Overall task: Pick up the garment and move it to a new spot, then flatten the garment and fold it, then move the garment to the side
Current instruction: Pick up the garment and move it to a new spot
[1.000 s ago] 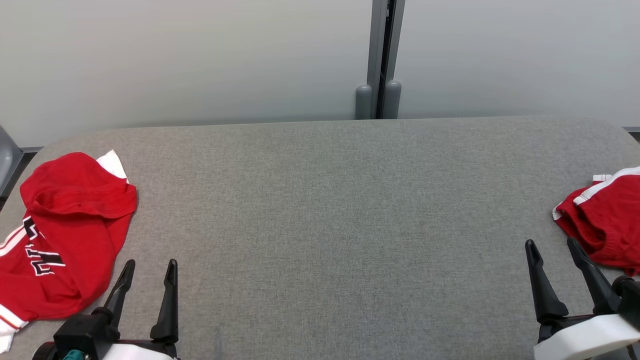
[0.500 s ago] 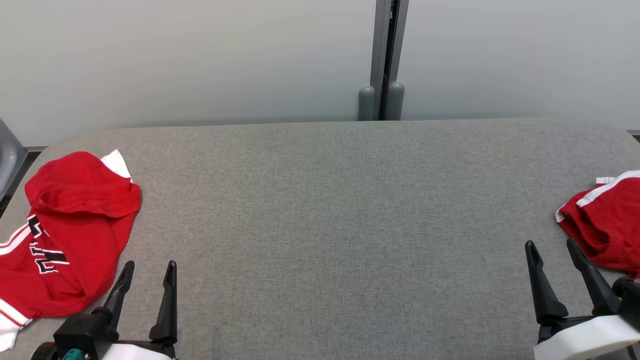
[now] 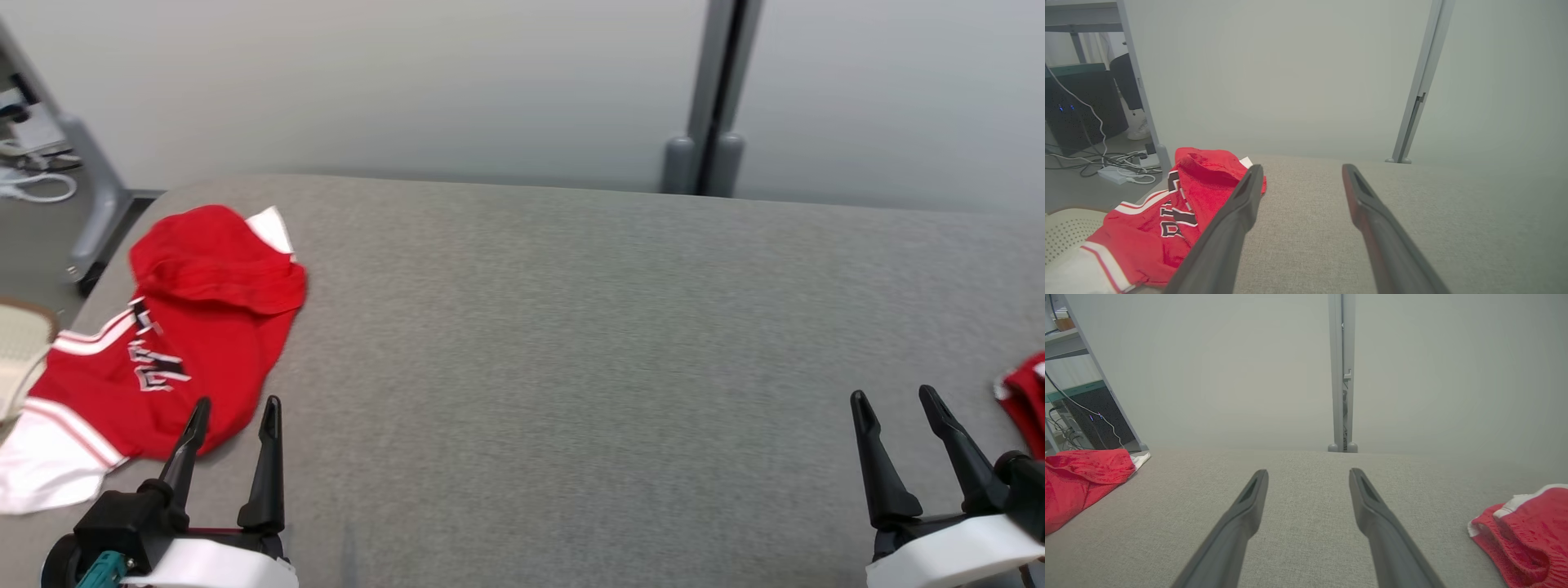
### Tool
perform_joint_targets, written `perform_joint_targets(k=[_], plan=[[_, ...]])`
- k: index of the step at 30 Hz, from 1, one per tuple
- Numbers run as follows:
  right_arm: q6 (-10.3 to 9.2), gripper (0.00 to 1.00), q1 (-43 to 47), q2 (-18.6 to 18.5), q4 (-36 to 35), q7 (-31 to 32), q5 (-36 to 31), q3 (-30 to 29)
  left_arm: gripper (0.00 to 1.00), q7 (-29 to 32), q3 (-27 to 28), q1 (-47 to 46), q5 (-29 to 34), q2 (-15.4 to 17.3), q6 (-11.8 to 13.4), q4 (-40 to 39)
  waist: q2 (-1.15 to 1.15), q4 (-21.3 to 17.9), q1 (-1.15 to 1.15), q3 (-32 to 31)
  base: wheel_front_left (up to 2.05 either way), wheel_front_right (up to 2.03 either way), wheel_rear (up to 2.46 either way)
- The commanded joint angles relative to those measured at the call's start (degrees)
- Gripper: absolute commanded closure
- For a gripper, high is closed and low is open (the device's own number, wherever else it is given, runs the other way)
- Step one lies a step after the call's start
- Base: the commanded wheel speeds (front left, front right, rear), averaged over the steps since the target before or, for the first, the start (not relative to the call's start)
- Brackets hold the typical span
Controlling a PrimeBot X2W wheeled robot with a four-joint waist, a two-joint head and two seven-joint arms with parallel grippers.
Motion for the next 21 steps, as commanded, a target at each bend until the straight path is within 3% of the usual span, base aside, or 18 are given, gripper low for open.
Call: perform_joint_targets(k=[1,13,17,21], plan=[[0.02,0.00,0.18,-0.27,-0.62,0.19,-0.32,0.03,0.00,-0.52,0.41,-0.89,-0.33,0.14,0.01,0.15,0.00,3.25,0.00,0.50,0.00,0.00,0.00],[0.02,0.00,-0.99,-0.29,-1.45,1.79,-0.74,1.77,0.00,-2.74,0.35,-2.90,-0.77,-1.05,-0.96,2.33,0.00,18.27,0.00,0.66,0.00,0.00,0.00],[0.02,0.00,-1.16,-0.30,-1.19,2.00,-0.49,2.51,0.00,-3.09,0.57,-3.45,-0.68,-0.89,-1.23,2.87,0.00,21.29,0.00,0.55,0.00,0.00,0.00],[0.02,0.00,-1.98,-0.31,-0.91,2.31,-0.62,3.38,0.00,-3.53,1.10,-2.76,-0.69,-0.95,-0.92,2.58,0.00,21.84,0.00,1.08,0.00,0.00,0.00]])
